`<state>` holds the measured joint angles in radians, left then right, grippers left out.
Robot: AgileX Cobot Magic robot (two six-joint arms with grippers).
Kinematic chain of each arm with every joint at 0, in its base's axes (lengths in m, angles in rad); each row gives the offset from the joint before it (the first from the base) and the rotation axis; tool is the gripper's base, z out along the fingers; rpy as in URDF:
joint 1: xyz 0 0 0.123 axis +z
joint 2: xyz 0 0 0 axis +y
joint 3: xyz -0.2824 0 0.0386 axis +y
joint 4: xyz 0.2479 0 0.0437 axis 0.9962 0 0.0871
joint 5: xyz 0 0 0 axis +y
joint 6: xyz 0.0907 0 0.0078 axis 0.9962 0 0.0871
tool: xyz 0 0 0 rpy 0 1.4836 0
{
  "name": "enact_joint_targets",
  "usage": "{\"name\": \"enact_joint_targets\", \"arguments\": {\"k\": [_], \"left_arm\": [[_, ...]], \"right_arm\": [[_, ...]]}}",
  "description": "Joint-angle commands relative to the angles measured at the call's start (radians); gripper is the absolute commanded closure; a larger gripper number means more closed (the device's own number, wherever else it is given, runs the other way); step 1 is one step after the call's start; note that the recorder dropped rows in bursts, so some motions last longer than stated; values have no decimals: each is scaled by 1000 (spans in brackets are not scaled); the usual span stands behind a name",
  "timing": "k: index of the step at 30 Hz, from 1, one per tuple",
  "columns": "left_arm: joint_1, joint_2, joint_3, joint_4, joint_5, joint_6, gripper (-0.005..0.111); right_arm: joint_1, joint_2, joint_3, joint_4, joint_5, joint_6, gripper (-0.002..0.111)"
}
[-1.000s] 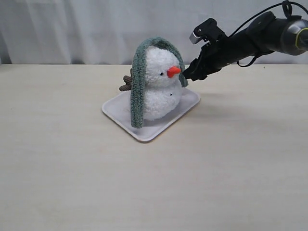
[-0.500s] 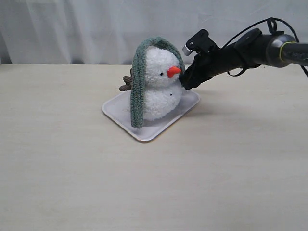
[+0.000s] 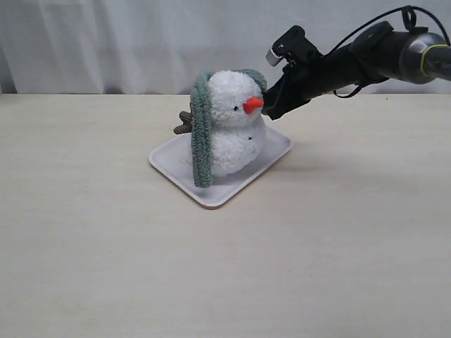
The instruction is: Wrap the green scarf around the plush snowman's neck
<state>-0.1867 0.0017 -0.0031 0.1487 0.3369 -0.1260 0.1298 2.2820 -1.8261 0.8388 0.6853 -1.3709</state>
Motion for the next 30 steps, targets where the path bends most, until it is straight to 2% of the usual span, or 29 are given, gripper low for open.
{"name": "enact_joint_targets", "arguments": {"k": [1, 9, 24, 30], "left_arm": [[1, -2, 3, -3, -16, -1, 107], [1, -2, 3, -3, -16, -1, 107], [1, -2, 3, -3, -12, -1, 107], [1, -2, 3, -3, -12, -1, 107]], "right_arm": [[1, -34, -5, -60, 106, 62, 104], [1, -28, -5, -305, 236, 312, 104], [1, -54, -5, -275, 440, 333, 104], [1, -40, 11, -287, 468, 380, 104]]}}
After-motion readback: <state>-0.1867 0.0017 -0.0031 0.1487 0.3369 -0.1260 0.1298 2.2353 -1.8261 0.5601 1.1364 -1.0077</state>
